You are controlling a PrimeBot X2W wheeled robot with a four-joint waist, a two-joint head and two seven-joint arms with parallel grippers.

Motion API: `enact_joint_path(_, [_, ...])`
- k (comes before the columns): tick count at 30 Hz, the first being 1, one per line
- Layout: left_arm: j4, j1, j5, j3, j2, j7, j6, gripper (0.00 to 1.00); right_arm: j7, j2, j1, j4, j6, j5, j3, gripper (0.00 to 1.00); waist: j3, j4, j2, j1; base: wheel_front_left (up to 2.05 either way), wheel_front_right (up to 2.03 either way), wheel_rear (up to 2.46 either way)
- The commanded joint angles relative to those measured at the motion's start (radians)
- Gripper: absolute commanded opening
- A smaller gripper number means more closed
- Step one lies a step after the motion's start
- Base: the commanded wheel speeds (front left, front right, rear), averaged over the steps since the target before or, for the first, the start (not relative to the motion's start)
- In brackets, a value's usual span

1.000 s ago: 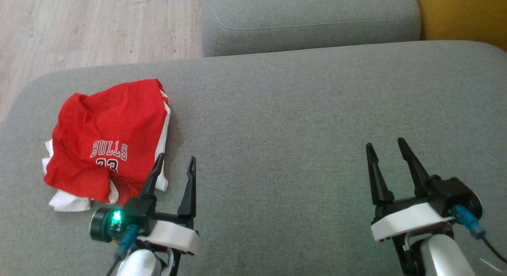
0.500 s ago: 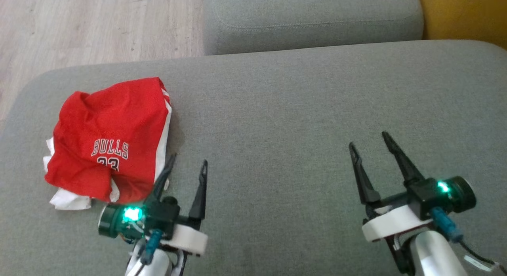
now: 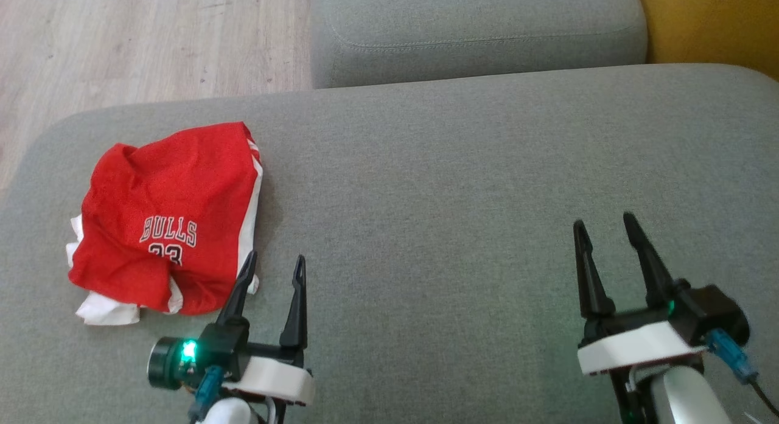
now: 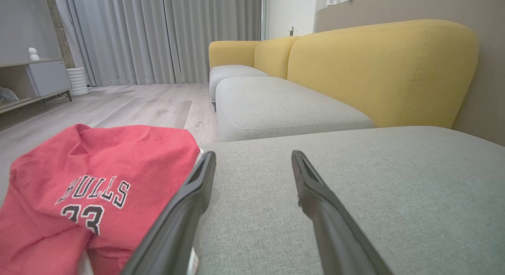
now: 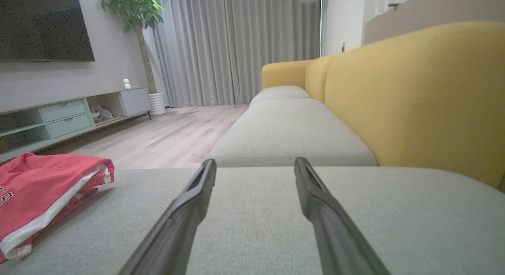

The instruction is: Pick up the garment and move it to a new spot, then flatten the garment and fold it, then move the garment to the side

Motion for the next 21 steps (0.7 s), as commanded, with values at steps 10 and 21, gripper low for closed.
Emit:
enact_joint_path(10, [0.0,-0.021,0.018,0.08,-0.023,-0.009,-0.044,1.0,-0.011,-0.008,-0.022,0.033,-0.001,0.099,0.034,1.0,-0.001,-0.002,0.0,0.0,0.0,0.0,0.0])
enact_joint_path(21, [0.003,-0.021,0.046,0.115,-0.045,-0.009,-0.068,1.0,-0.011,-0.008,-0.028,0.035,-0.001,0.099,0.044,1.0,-0.006,0.02,0.0,0.0,0.0,0.0,0.0])
